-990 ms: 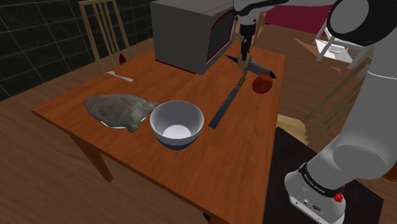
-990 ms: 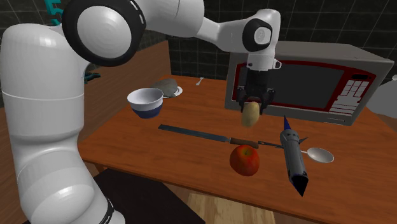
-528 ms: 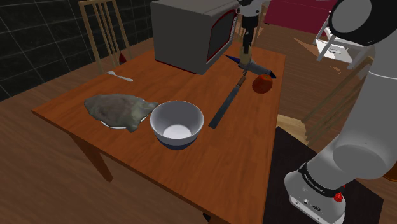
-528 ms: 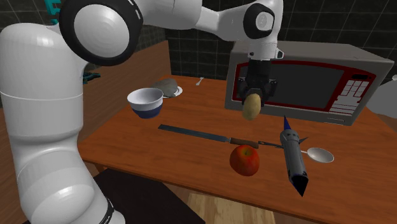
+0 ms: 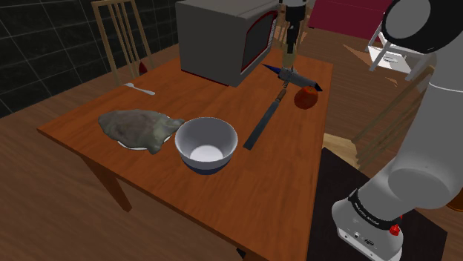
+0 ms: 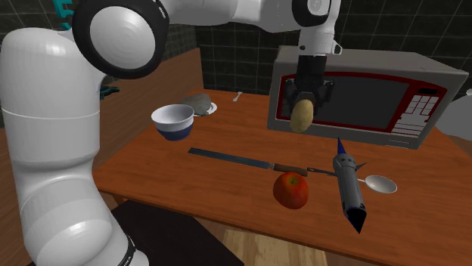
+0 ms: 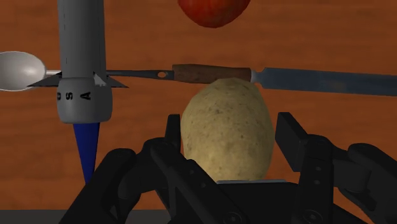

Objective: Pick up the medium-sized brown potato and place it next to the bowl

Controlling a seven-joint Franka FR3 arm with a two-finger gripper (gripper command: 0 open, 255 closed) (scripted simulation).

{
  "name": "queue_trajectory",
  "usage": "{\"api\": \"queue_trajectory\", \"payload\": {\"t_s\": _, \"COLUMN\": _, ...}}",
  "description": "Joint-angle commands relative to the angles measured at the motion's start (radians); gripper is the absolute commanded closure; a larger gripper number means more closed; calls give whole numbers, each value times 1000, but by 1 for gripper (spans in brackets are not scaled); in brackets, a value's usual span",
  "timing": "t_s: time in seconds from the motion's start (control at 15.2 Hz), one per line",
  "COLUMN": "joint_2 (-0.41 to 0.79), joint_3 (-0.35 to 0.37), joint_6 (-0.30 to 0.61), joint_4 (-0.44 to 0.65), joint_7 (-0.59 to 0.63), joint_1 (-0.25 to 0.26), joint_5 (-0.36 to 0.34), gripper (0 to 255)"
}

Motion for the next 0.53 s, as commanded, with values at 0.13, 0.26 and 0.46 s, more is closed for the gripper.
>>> {"api": "queue_trajectory", "payload": {"t_s": 0.13, "joint_2": -66, "joint_3": 19, "joint_6": 7, "joint_4": -80, "joint_7": 67, "joint_1": 51, "joint_5": -13, "gripper": 255}}
{"api": "queue_trajectory", "payload": {"t_s": 0.26, "joint_2": -106, "joint_3": 34, "joint_6": 14, "joint_4": -132, "joint_7": 113, "joint_1": 83, "joint_5": -20, "gripper": 255}}
{"api": "queue_trajectory", "payload": {"t_s": 0.46, "joint_2": -157, "joint_3": 60, "joint_6": 21, "joint_4": -196, "joint_7": 183, "joint_1": 128, "joint_5": -26, "gripper": 255}}
